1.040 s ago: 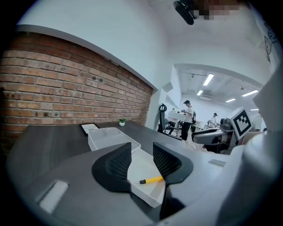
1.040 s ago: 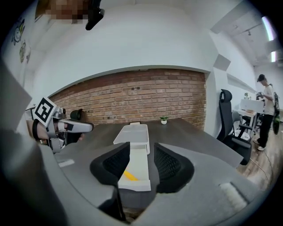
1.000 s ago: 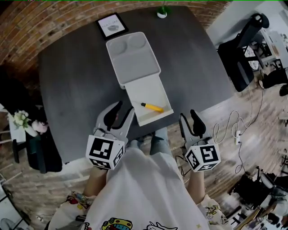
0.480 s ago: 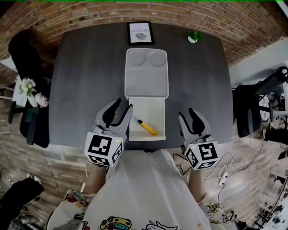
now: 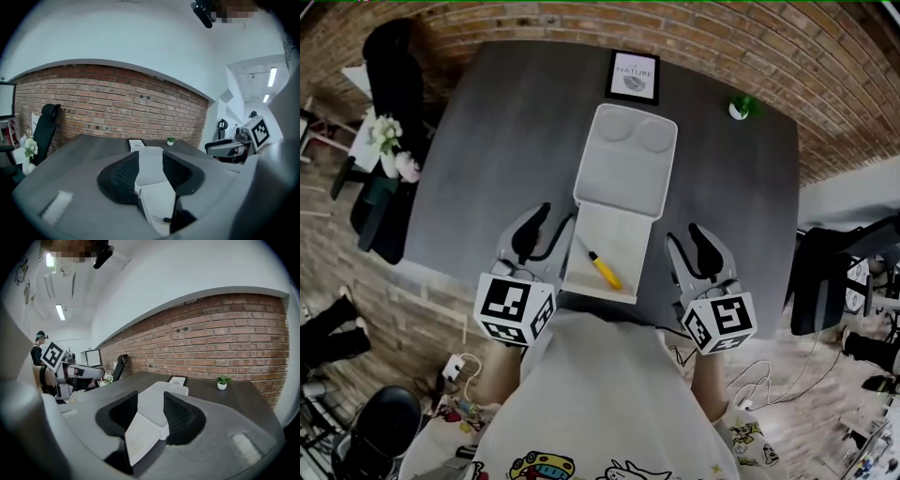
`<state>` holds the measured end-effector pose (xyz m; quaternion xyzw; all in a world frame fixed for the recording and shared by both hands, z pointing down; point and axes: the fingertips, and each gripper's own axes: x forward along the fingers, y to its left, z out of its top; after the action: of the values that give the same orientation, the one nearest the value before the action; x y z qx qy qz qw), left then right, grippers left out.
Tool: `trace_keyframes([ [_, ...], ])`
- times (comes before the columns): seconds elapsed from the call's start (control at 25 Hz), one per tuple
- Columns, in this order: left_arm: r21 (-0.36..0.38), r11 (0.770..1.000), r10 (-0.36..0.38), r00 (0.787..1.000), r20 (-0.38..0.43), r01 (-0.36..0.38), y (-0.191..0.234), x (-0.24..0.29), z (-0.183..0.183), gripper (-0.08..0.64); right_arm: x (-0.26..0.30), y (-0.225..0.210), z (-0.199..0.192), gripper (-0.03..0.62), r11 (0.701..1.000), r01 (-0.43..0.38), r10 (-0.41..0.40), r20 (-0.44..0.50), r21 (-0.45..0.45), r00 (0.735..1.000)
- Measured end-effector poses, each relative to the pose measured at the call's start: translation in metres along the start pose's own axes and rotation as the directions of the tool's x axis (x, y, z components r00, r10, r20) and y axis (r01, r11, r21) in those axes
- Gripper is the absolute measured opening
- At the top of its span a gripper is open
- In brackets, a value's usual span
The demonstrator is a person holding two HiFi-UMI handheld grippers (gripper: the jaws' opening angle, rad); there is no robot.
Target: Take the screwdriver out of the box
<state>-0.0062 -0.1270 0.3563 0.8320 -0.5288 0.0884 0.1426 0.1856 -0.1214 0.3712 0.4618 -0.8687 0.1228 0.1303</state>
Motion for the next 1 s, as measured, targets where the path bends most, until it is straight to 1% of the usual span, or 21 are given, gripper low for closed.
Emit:
trace_keyframes([
  [0.12,0.001,1.0,0.017,1.0,0.004,-0.017,0.002,-0.007,-0.001,0.161,0.003,0.009,0.001,0.167,1.0,-0.028,0.028,0.0,-0.011,1.0],
  [0.28,-0.009,1.0,0.024,1.0,0.011,-0.024,0.004,-0.012,-0.002,0.161,0.005,0.014,0.002,0.167,0.999,-0.037,0.037,-0.004,-0.02,0.999],
  [0.76,-0.014,1.0,0.0,1.0,-0.013,0.0,0.006,-0.015,-0.01,0.161,0.014,0.026,-0.001,0.167,0.998,-0.048,0.047,-0.038,-0.026,0.998],
  [1.0,-0.01,1.0,-0.025,0.999,-0.037,0.024,0.007,-0.019,-0.02,0.163,0.017,0.038,-0.007,0.167,0.998,-0.058,0.057,-0.054,-0.021,0.997],
])
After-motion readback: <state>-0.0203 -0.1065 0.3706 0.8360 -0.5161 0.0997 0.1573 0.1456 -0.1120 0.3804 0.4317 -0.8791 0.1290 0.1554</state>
